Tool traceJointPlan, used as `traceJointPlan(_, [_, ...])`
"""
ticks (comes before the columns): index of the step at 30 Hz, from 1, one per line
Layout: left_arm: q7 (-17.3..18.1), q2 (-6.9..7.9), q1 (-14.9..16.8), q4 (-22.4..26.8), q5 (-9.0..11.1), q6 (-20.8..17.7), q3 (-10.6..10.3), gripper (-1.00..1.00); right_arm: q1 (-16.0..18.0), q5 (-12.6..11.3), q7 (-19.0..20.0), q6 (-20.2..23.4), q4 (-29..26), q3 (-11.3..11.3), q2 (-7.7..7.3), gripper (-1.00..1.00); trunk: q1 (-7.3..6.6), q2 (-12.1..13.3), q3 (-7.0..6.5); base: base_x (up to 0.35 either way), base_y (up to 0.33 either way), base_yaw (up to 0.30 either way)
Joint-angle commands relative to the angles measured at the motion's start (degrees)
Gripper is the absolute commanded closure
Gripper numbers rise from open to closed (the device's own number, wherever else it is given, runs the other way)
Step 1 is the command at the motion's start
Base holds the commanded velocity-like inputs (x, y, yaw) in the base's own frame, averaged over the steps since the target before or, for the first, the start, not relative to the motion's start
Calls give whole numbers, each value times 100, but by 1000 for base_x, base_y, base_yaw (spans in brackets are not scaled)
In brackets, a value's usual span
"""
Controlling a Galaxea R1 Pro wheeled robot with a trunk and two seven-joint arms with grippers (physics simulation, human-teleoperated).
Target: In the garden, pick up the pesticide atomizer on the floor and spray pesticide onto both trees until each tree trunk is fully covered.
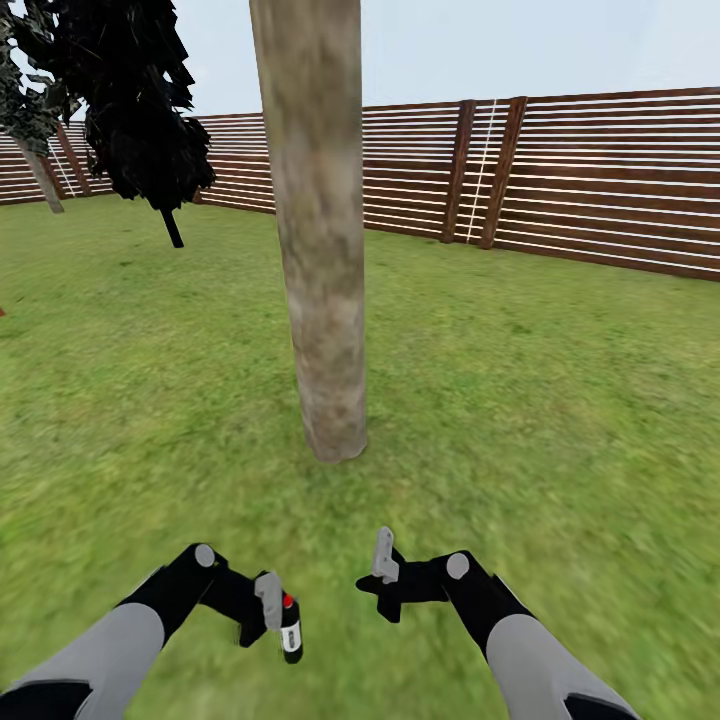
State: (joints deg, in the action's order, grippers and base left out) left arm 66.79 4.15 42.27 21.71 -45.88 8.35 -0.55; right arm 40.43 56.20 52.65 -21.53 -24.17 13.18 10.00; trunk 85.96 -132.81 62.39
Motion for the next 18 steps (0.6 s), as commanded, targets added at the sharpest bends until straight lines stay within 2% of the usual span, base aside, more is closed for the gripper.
traceJointPlan(1, [-2,-44,0,0,-7,0,-4,100,0,-2,4,0,0,0,0,100,0,0,0,0,0,0])
traceJointPlan(6, [-84,-240,7,13,-27,-15,-7,100,6,-4,9,0,0,0,0,100,0,0,0,0,0,0])
traceJointPlan(14, [-505,-301,9,12,-40,-68,-19,100,7,-4,9,0,2,0,0,100,0,0,0,0,0,0])
traceJointPlan(15, [-553,-330,9,10,-42,-79,-73,100,6,-4,9,0,1,0,0,100,0,0,0,0,0,0])
traceJointPlan(16, [-596,-353,9,9,-39,-127,-329,100,8,-4,27,0,1,-1,0,100,0,0,0,0,0,0])
traceJointPlan(18, [-709,-387,9,13,-36,-332,-564,100,9,-4,111,0,-12,-2,0,100,0,0,0,0,0,0])
